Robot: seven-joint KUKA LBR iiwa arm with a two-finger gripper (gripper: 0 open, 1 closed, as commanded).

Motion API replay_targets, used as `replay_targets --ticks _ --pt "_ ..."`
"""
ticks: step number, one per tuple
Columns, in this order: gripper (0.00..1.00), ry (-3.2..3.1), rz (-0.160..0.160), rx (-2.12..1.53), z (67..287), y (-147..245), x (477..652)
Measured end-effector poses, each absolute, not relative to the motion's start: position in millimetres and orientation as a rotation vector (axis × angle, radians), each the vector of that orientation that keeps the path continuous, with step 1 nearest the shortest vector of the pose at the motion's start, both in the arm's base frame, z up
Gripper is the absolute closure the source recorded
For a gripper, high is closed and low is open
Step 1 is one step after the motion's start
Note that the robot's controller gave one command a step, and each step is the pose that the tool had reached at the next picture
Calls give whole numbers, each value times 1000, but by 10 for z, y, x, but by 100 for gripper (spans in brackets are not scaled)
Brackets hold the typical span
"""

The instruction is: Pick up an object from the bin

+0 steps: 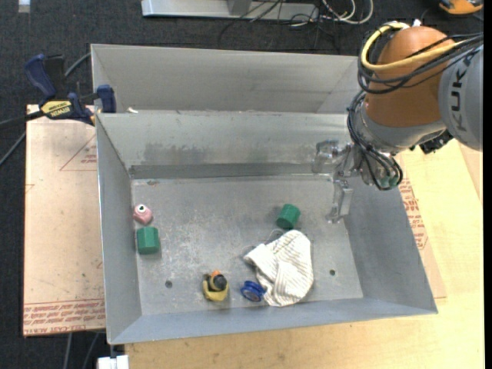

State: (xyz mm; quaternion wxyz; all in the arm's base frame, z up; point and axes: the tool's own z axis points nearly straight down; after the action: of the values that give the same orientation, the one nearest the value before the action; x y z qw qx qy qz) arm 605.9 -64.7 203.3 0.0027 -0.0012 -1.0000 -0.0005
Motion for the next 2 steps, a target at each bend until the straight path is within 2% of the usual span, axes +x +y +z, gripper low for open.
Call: replay_targets --ticks 1,2 --pt "0 -3143 0 0 2082 -644 6072" --pt "0 -3138 -2 181 1366 -385 5933"
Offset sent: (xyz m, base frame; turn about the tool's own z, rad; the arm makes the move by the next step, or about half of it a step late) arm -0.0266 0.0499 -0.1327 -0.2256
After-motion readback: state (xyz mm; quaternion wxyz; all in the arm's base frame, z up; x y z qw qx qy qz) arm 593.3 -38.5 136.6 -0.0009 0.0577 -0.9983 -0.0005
